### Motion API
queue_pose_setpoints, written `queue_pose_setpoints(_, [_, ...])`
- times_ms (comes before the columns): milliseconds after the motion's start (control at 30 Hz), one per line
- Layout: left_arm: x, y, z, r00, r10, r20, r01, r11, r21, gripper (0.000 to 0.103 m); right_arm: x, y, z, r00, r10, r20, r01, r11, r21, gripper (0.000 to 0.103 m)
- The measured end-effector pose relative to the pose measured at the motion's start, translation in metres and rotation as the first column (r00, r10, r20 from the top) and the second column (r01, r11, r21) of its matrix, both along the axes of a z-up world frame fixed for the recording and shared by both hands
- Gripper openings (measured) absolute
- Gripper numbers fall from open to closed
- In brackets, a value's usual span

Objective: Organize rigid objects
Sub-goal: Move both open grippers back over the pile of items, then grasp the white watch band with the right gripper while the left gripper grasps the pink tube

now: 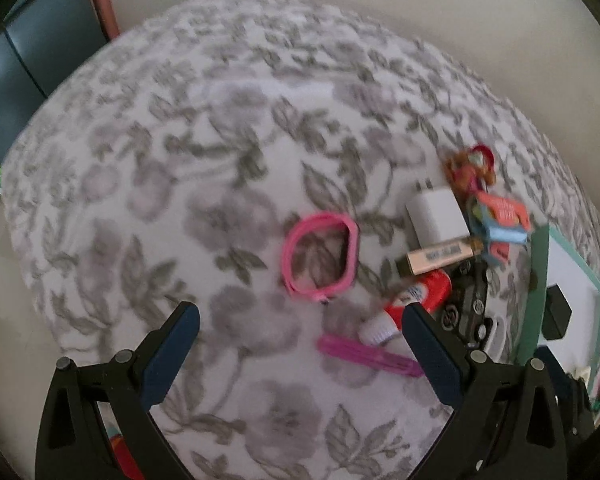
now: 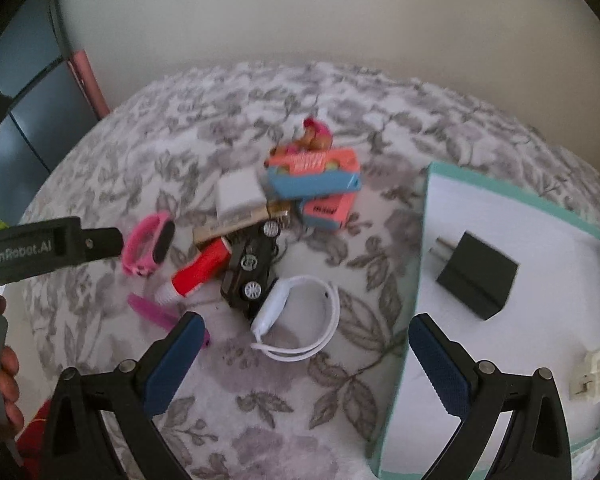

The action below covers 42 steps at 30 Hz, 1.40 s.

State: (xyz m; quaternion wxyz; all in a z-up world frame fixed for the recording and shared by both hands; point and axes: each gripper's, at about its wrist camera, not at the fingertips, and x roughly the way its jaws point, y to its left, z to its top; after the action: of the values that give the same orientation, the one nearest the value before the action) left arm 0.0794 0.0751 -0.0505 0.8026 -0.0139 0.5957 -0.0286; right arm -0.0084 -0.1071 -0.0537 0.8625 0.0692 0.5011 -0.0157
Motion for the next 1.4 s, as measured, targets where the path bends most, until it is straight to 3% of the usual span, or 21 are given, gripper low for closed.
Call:
queue_pose_setpoints(333, [0.0, -0.001, -0.014, 0.998, 0.012, -0.069, -0.014, 1.0, -0.017, 0.101, 0.008, -0.001, -0.008, 1.0, 0.006, -0.03, -0.006, 1.0, 0.023, 0.077])
queue_pose_setpoints(667, [0.003, -0.01, -0.023, 0.995, -0.013, -0.099, 0.01, 1.0, -0.029, 0.101, 0.015, 0.001, -0.025, 0.997, 0.018, -0.071, -0.015, 0.999, 0.046, 0.068])
queue_pose_setpoints(800, [0.002, -0.015, -0.028, 0.994, -0.023, -0.106, 0.02, 0.999, -0.024, 0.101, 0.019, 0.006, -0.03, 0.996, 0.038, -0.077, -0.037, 0.999, 0.015, 0.067])
queue_pose_setpoints(900, [0.002, -0.017, -0.031, 0.994, -0.033, -0.109, 0.031, 0.999, -0.024, 0.101, 0.019, 0.007, -0.029, 0.997, 0.043, -0.071, -0.042, 0.999, 0.019, 0.059])
queue_pose_setpoints(1400, [-0.002, -0.044, -0.033, 0.981, -0.147, -0.129, 0.146, 0.989, -0.02, 0.101, 0.007, -0.006, -0.022, 0.996, 0.007, -0.087, 0.001, 0.996, 0.09, 0.059])
